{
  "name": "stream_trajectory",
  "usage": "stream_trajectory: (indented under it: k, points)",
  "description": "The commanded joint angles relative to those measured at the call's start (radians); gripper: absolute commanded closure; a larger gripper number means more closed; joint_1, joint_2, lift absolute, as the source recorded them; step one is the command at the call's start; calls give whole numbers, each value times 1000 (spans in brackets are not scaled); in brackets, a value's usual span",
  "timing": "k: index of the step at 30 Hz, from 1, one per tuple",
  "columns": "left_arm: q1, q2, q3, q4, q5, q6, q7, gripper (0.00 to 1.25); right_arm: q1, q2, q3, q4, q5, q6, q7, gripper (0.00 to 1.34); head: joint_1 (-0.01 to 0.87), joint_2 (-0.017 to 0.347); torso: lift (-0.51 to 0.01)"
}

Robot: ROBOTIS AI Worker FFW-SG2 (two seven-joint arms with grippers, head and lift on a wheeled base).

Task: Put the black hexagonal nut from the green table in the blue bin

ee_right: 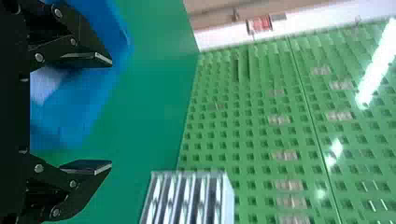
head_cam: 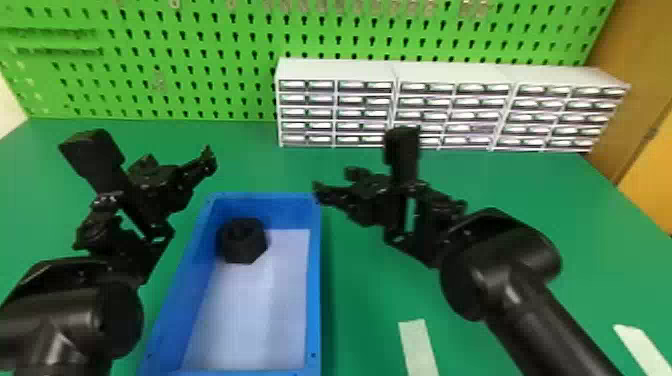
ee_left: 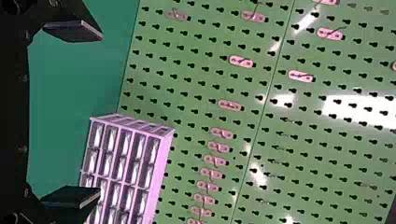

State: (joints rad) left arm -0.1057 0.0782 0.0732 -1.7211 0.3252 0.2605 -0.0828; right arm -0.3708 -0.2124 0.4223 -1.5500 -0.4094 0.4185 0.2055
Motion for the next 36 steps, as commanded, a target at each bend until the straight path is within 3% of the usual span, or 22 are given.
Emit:
stream_trajectory:
  k: [1,19,30,36]
  points:
    - [4,0,7,0,-1,0,0,117,70,19,-148,-30,54,-3,0,489,692,9,-97]
    - [46,0,66,0,-9,3,0,117,288,71,-614,-180,173,-1,0,489,692,9,-97]
    - [58,0,82,-2,2,3,-5,117,360,116,-778,-225,155,-6,0,487,692,9,-97]
    - [61,0,86,-2,9,3,-5,119,381,125,-863,-234,116,-57,0,487,692,9,-97]
